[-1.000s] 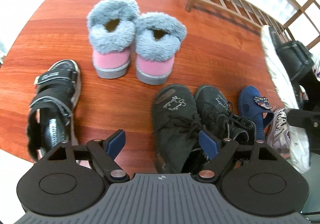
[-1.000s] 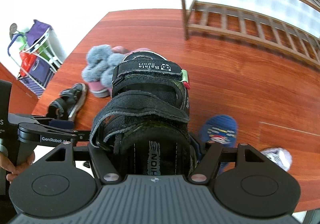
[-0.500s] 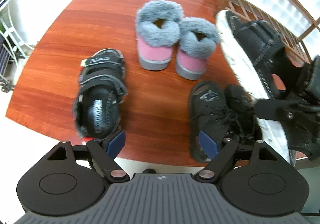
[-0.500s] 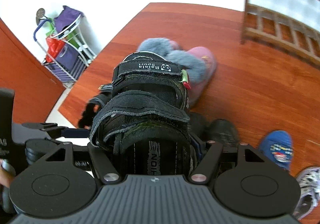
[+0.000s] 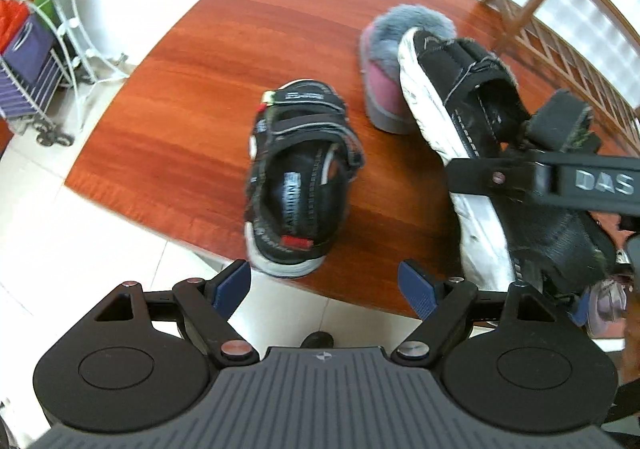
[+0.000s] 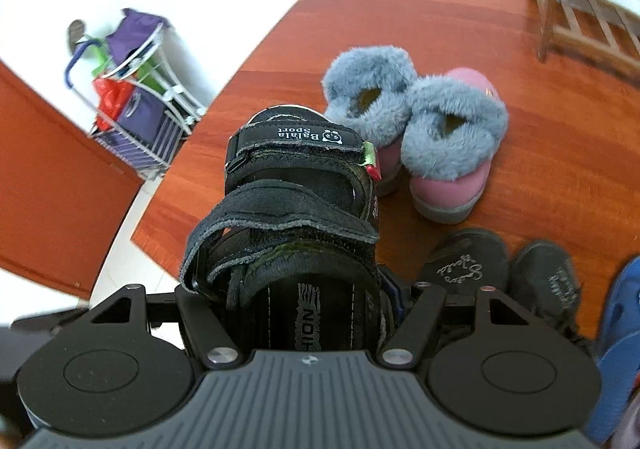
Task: Organize scattered shoes
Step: 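Lower the black sandal beside the other black sandal and open the right tool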
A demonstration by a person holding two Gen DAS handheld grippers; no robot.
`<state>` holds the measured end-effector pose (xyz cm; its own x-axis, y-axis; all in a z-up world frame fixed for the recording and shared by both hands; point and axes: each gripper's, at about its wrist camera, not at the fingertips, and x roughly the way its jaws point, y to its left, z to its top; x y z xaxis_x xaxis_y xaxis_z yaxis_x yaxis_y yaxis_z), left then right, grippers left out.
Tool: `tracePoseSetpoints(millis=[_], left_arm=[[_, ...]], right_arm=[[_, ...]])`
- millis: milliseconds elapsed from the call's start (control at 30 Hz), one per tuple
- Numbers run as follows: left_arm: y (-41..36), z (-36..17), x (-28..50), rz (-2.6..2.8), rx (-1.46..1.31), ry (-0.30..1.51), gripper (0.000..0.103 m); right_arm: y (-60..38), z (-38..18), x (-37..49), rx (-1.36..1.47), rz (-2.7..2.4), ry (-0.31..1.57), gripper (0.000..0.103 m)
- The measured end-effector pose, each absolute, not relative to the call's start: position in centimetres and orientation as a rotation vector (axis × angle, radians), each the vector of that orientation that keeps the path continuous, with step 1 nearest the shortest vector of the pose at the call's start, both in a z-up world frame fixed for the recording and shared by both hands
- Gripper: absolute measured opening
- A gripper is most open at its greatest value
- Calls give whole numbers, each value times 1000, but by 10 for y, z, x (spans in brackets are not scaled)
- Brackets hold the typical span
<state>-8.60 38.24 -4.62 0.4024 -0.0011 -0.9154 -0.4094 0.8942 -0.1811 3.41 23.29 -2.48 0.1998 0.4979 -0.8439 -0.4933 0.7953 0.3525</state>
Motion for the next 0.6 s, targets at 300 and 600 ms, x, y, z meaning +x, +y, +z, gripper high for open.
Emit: tracePoseSetpoints(millis=[300,600], left_arm=[[397,-49,-97,323,-431,1136,82],[410,-51,-107,373,-462,1142,82]], right_arm=[[247,-70,36,116,550,1275,73],[246,-102,35,185,428,1361,74]])
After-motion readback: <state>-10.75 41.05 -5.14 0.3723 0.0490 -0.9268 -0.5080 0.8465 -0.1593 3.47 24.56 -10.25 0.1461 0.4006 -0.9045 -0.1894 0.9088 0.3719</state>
